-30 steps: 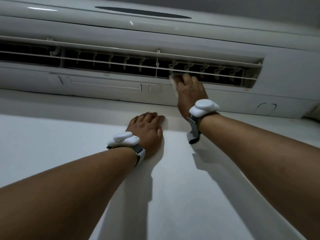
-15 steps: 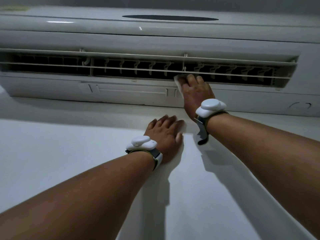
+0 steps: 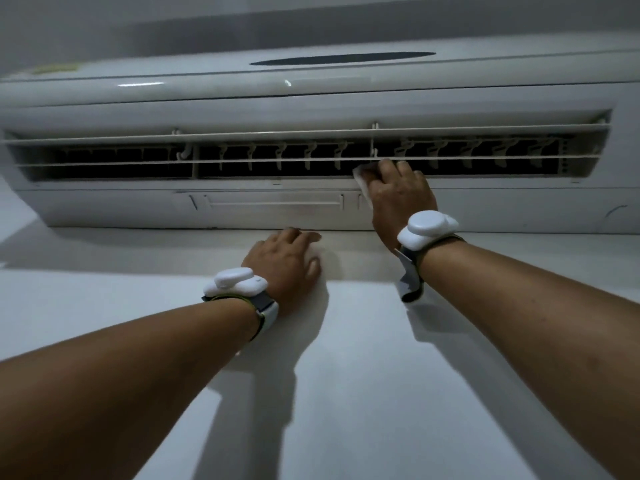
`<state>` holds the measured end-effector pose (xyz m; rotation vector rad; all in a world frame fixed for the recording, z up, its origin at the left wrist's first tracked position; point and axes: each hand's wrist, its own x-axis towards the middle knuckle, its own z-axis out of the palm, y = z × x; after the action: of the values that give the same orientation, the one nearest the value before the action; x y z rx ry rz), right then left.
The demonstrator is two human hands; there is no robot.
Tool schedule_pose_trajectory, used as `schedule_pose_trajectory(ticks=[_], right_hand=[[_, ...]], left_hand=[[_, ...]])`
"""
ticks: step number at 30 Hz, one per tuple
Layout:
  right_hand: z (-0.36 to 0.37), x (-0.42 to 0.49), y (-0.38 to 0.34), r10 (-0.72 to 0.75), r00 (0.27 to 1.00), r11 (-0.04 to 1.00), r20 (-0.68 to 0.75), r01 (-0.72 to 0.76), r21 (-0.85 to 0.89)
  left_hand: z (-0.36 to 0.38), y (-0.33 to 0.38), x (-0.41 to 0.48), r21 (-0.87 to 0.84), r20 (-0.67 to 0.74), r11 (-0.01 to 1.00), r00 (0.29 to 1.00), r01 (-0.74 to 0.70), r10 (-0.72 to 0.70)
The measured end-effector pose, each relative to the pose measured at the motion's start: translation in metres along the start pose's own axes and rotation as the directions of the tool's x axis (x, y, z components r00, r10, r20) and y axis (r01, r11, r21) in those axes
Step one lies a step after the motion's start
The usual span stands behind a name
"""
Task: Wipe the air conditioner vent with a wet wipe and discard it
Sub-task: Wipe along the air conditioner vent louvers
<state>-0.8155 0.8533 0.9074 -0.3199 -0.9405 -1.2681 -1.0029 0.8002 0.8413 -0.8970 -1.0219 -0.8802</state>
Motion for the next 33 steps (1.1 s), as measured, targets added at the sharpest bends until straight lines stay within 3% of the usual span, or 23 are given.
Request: schedule_pose_trajectory(ticks=[3,6,19,33], right_hand=[[0.001,0.000,-0.004,0.000,1.000,1.000,-0.026,-0.001,-0.024],[0.004,0.000,-0.010,0.019,0.999,0.999,-0.037,-0.020,-0.026],[0.007,0.008,-0.049,0.148,0.987,0.981,-0.058,-0.154,-0.119],[0.016,0.032,-0.130,0.120,0.992,0.989,-0.041,-0.123,-0.079]], left_hand=[[-0.010,-0.041,-0.006,0.022,-0.019,0.986,0.986,0.165,-0.165],[-0.012,-0.075,-0.018,0.059,-0.045,0.968,0.970,0.242,-0.240],[-0.016,-0.143,-0.033,0.008,0.029,0.989,0.989,0.146,-0.146],[-0.005,-0.157,-0.027,-0.101,0.013,0.983,0.988,0.153,-0.152]])
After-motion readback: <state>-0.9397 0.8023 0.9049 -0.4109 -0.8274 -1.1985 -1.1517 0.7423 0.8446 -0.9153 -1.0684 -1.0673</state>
